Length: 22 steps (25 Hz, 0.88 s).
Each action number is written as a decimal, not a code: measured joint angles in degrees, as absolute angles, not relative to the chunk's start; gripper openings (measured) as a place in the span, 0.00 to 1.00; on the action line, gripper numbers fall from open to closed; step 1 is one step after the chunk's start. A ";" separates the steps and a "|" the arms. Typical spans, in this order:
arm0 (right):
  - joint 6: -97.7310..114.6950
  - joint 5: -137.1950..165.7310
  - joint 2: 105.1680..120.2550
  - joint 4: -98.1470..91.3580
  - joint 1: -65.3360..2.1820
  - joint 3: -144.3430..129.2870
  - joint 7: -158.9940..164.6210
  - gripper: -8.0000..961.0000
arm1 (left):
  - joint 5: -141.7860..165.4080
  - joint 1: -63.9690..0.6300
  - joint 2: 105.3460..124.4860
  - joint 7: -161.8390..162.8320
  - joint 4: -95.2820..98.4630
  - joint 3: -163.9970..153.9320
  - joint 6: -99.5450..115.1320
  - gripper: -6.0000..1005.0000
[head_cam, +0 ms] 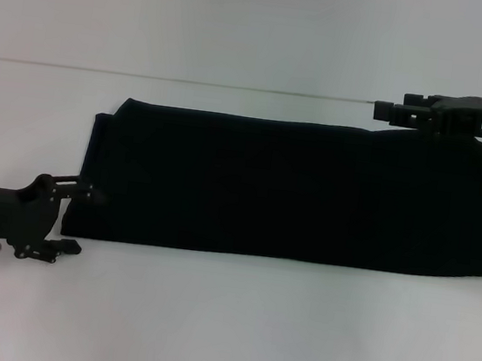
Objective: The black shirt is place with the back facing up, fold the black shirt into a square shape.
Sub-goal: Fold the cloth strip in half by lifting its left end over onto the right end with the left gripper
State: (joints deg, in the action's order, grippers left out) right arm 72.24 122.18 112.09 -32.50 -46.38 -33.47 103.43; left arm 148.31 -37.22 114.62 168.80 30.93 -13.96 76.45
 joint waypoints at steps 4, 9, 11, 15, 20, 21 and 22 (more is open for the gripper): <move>72.24 122.16 112.12 -32.52 -46.40 -33.48 103.48 0.80 | 148.24 -37.19 114.69 168.71 30.94 -13.96 76.12 0.89; 72.25 122.16 112.13 -32.52 -46.41 -33.49 103.52 0.80 | 148.19 -37.18 114.70 168.58 30.94 -13.93 75.49 0.89; 72.25 122.16 112.13 -32.52 -46.41 -33.49 103.53 0.80 | 148.22 -37.18 114.68 168.48 30.94 -13.88 75.24 0.89; 72.31 122.16 112.13 -32.56 -46.41 -33.49 103.53 0.80 | 148.43 -37.39 114.56 168.15 30.94 -13.82 74.65 0.89; 72.34 122.16 112.13 -32.61 -46.45 -33.49 103.53 0.80 | 148.53 -37.61 114.44 168.03 30.95 -14.05 73.76 0.89; 72.34 122.16 112.13 -32.61 -46.45 -33.48 103.53 0.80 | 148.56 -37.67 114.40 168.01 30.98 -14.06 73.65 0.89; 72.34 122.16 112.13 -32.63 -46.46 -33.46 103.53 0.80 | 148.57 -37.70 114.37 167.99 30.99 -14.07 73.60 0.89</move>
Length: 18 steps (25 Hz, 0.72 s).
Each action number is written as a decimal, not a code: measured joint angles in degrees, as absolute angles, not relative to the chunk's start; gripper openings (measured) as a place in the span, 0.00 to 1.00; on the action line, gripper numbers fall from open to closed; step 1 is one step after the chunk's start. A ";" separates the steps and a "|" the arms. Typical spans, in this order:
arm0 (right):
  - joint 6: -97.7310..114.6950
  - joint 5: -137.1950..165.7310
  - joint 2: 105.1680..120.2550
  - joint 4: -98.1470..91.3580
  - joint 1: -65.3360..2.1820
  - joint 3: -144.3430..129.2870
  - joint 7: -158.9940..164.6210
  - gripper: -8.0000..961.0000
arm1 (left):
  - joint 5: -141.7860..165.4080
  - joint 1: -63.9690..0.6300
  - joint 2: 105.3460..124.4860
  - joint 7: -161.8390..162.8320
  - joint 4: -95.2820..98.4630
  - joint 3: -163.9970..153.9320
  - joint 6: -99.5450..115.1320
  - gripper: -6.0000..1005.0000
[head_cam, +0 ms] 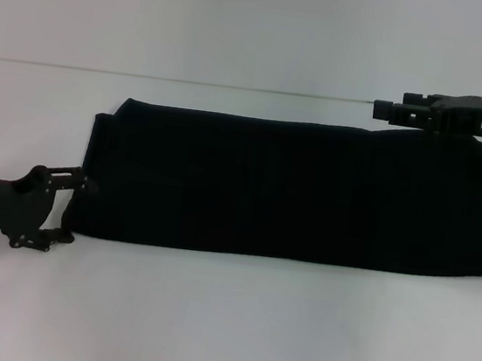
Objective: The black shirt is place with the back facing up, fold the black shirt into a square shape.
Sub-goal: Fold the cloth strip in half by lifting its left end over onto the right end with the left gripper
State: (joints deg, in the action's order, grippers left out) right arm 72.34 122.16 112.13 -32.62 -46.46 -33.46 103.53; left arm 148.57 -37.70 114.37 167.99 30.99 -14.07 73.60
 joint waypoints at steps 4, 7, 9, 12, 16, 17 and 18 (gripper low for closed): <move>72.34 122.16 112.13 -32.76 -46.54 -33.42 103.53 0.80 | 148.53 -37.98 114.23 167.63 31.02 -14.07 73.30 0.89; 72.34 122.01 112.13 -33.01 -46.55 -33.39 103.53 0.80 | 148.43 -38.18 114.20 167.32 31.01 -14.11 73.21 0.89; 72.33 121.71 112.13 -33.17 -46.54 -33.39 103.53 0.80 | 148.33 -38.38 114.18 167.19 30.93 -14.38 72.97 0.89; 72.33 121.51 112.13 -33.22 -46.45 -33.39 103.58 0.80 | 148.26 -38.57 114.17 167.06 30.79 -14.44 72.92 0.89; 72.31 121.49 112.13 -33.22 -46.45 -33.39 103.61 0.80 | 148.15 -38.90 114.17 166.71 30.76 -14.34 72.91 0.89; 72.29 121.48 112.13 -33.22 -46.47 -33.39 103.62 0.80 | 148.14 -38.93 114.17 166.66 30.76 -14.34 72.89 0.89; 72.28 121.47 112.13 -33.23 -46.49 -33.40 103.62 0.80 | 148.11 -38.96 114.17 166.57 30.76 -14.36 72.84 0.89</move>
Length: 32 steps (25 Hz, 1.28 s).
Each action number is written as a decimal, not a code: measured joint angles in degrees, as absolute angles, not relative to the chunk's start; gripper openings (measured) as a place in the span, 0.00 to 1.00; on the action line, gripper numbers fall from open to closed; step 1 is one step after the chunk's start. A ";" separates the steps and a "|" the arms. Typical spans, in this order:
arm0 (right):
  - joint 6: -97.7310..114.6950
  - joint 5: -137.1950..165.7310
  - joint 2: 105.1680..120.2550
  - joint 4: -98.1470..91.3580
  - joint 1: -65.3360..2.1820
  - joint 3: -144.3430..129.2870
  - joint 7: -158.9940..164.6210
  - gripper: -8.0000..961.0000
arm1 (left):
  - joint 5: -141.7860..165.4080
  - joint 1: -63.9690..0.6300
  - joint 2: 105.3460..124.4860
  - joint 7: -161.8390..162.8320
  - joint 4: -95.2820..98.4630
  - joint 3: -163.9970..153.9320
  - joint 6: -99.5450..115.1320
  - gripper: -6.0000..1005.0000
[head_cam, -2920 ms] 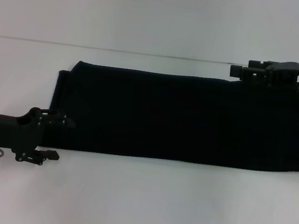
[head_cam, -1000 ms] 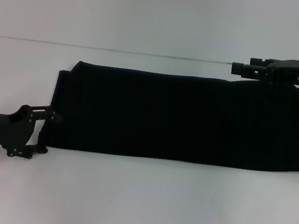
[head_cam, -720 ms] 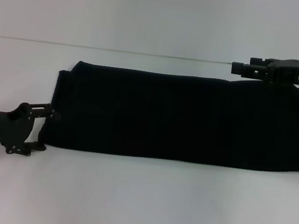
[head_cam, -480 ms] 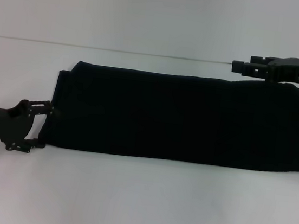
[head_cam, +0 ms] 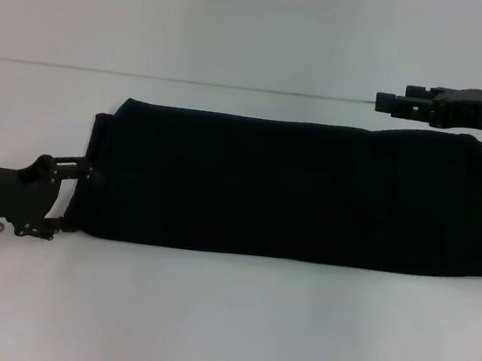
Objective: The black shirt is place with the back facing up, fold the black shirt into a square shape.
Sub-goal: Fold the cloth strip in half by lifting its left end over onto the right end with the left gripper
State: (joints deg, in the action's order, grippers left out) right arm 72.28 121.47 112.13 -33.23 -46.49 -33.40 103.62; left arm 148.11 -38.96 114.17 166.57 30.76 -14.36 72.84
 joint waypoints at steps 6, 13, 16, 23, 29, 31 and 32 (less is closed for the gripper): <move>72.24 121.46 112.13 -33.26 -46.50 -33.39 103.62 0.80 | 148.06 -39.08 114.17 165.81 30.71 -14.44 72.63 0.89; 71.86 121.46 112.13 -33.31 -46.50 -33.55 103.62 0.80 | 148.49 -39.73 113.91 163.71 29.47 -16.78 72.20 0.89; 71.81 121.46 112.13 -33.33 -46.55 -33.59 103.62 0.80 | 148.29 -39.81 113.90 162.41 29.62 -17.13 72.32 0.88; 71.80 121.46 112.13 -33.49 -46.58 -33.50 103.62 0.80 | 148.54 -39.81 113.90 161.30 30.02 -17.48 71.68 0.61; 71.79 121.46 112.13 -33.49 -46.60 -33.49 103.62 0.80 | 149.00 -39.68 114.05 161.09 29.90 -18.12 70.46 0.41; 71.76 121.46 112.13 -33.49 -46.61 -33.61 103.62 0.79 | 149.16 -39.59 114.13 160.94 29.89 -18.12 70.28 0.36; 71.74 121.46 112.13 -33.49 -46.61 -33.64 103.62 0.79 | 149.18 -39.54 114.17 160.84 29.88 -18.12 70.22 0.33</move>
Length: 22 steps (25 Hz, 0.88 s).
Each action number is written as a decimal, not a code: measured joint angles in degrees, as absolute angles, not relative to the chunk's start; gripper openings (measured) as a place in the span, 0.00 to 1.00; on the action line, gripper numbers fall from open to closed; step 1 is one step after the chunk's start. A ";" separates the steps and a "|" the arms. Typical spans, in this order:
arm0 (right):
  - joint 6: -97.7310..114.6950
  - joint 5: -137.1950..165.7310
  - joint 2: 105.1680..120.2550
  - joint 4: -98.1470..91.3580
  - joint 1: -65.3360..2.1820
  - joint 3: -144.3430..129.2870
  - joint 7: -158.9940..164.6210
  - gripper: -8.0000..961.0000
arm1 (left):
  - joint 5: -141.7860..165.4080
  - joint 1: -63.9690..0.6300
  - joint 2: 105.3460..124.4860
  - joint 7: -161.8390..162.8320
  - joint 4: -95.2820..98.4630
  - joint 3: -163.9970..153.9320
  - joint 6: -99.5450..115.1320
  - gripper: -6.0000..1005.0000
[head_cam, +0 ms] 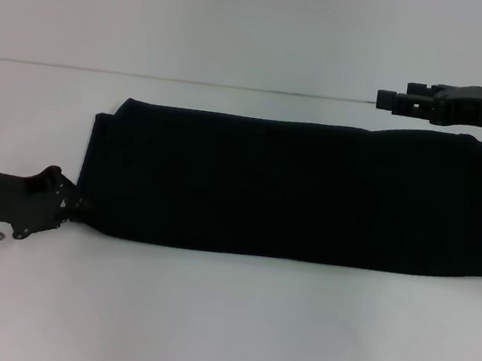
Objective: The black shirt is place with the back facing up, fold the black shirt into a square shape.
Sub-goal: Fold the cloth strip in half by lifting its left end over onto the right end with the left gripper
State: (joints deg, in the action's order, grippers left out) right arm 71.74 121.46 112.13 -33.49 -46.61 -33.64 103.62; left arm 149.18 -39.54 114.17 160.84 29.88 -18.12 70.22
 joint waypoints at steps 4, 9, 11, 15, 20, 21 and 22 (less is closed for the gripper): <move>71.69 121.46 112.13 -33.49 -46.60 -33.65 103.62 0.79 | 149.00 -39.35 114.24 159.62 29.80 -17.91 69.82 0.23; 71.20 121.46 112.38 -33.49 -46.58 -33.49 103.62 0.79 | 147.26 -38.67 114.36 155.33 29.67 -16.17 69.59 0.08; 70.65 121.46 112.62 -33.42 -46.58 -33.42 103.62 0.79 | 145.48 -37.95 114.51 152.04 29.67 -14.92 69.74 0.02; 69.16 120.83 113.34 -33.40 -46.60 -33.40 103.62 0.79 | 142.19 -35.92 114.77 144.04 30.45 -11.40 71.20 0.02; 66.96 118.59 114.13 -33.23 -46.68 -33.69 103.62 0.79 | 141.83 -32.68 114.48 138.00 34.77 -7.70 74.70 0.02; 66.62 118.43 114.24 -33.17 -46.76 -33.64 103.62 0.79 | 141.82 -31.89 114.32 137.63 36.06 -7.18 75.32 0.02; 66.14 118.23 114.44 -33.04 -46.87 -33.56 103.62 0.79 | 141.81 -30.99 113.99 137.47 37.69 -6.61 75.90 0.02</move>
State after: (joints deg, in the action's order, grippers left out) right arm 66.14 118.23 114.44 -33.04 -46.87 -33.56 103.62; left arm 141.81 -30.99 113.99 137.47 37.69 -6.61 75.90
